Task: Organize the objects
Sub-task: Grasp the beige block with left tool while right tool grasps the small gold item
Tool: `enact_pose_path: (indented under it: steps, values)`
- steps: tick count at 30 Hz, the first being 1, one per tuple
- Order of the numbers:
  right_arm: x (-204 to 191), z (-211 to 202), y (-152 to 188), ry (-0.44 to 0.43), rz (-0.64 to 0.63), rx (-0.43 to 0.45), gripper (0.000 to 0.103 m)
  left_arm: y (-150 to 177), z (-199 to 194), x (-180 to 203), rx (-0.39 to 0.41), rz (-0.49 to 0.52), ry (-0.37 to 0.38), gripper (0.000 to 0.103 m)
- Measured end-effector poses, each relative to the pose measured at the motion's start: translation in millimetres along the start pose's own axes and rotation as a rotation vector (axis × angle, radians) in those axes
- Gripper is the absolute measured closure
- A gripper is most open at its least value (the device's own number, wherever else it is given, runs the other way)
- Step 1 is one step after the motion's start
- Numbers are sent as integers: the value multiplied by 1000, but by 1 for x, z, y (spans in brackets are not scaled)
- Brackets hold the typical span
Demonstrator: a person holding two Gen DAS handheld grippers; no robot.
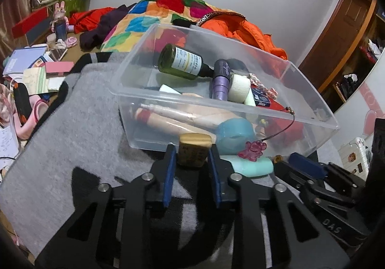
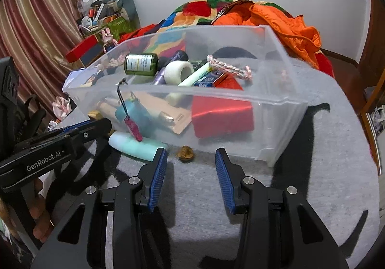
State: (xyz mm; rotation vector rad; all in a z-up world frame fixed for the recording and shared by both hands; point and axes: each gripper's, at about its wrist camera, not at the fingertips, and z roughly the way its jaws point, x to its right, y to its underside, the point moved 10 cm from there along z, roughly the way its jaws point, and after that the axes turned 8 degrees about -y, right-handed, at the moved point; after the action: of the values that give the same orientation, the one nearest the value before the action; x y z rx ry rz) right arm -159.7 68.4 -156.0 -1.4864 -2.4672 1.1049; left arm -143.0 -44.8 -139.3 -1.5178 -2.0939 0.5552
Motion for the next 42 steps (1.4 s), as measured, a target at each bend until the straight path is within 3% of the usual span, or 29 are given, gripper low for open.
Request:
enact_pose_path:
  steps: [6, 17, 26, 42]
  values:
    - [4, 2, 0, -6, 39, 12, 91, 1, -3, 0, 26, 14, -23, 79]
    - [-6, -12, 1, -9, -5, 45, 91, 5, -27, 0, 82, 47, -39, 80]
    - [-16, -49, -18, -17, -29, 136, 91, -3, -50, 7, 129, 67, -16, 80]
    - [-16, -91, -60, -3, -66, 269, 91, -41, -88, 25, 244, 106, 25, 80]
